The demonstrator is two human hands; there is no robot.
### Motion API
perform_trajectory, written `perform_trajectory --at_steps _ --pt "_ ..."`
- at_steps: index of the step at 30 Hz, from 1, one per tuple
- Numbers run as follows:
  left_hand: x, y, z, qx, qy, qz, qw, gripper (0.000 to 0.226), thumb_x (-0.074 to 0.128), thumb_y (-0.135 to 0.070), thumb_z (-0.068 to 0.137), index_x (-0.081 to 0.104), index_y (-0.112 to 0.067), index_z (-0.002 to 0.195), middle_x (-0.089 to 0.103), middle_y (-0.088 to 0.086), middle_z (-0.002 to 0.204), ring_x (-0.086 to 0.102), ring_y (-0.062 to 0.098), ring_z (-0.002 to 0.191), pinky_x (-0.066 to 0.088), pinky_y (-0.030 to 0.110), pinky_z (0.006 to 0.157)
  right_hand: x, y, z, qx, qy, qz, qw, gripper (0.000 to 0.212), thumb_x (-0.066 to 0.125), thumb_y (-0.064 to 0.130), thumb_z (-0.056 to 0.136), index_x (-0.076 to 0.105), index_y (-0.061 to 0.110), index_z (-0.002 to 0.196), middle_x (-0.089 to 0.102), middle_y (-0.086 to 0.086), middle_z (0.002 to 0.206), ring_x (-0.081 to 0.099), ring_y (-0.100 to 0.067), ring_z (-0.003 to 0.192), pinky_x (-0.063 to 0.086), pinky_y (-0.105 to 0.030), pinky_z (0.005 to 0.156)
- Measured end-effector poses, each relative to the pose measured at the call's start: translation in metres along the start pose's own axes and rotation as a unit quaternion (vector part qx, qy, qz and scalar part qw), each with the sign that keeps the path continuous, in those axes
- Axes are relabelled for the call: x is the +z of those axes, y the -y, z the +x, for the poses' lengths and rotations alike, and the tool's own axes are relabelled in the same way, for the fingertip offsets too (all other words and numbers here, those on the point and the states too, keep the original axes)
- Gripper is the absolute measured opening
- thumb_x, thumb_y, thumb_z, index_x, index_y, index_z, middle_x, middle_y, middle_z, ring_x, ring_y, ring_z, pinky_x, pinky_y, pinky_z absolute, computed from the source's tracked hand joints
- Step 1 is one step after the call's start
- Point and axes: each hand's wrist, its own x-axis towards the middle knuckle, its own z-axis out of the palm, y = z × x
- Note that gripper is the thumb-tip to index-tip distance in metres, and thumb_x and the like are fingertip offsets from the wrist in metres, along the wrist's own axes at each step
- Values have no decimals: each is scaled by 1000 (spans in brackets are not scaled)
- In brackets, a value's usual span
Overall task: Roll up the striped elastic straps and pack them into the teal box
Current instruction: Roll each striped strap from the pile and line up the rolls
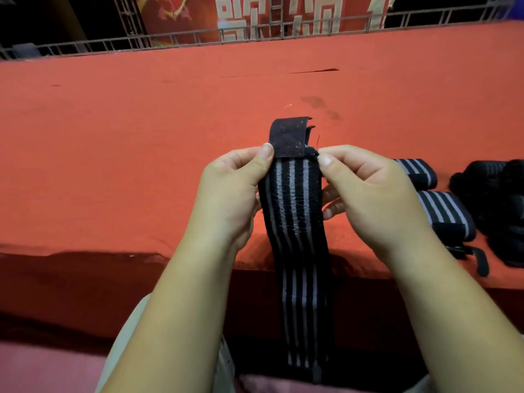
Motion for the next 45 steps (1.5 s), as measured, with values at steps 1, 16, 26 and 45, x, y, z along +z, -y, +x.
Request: perform_trajectory --at_steps 1,16,26,45 --pt "2 0 -1 11 -3 6 1000 30 69 -21 106 73 4 122 79 15 96 71 17 69 57 32 64 -2 1 0 0 0 -4 1000 25 59 26 109 82 22 104 80 -4 93 70 -24 70 58 -38 59" --pt "3 -2 -3 44 132 53 989 31 68 -14 105 72 -12 136 77 15 128 76 25 114 61 40 89 -14 -1 -3 -66 -12 -82 994 19 65 22 107 83 30 111 78 19 82 67 3 68 52 -17 67" --pt "2 2 1 97 155 93 979 31 68 -7 104 71 -8 135 74 19 131 68 43 128 50 67 112 -21 -8 -3 -61 6 -136 989 19 64 28 107 82 24 104 73 -1 78 63 -9 66 56 -32 66" --pt "9 7 -1 78 206 90 971 28 61 -1 106 70 -3 132 78 13 127 73 29 122 56 42 107 -35 -15 -5 -56 66 -142 986 19 60 37 109 76 27 113 78 3 101 74 -20 94 60 -55 88"
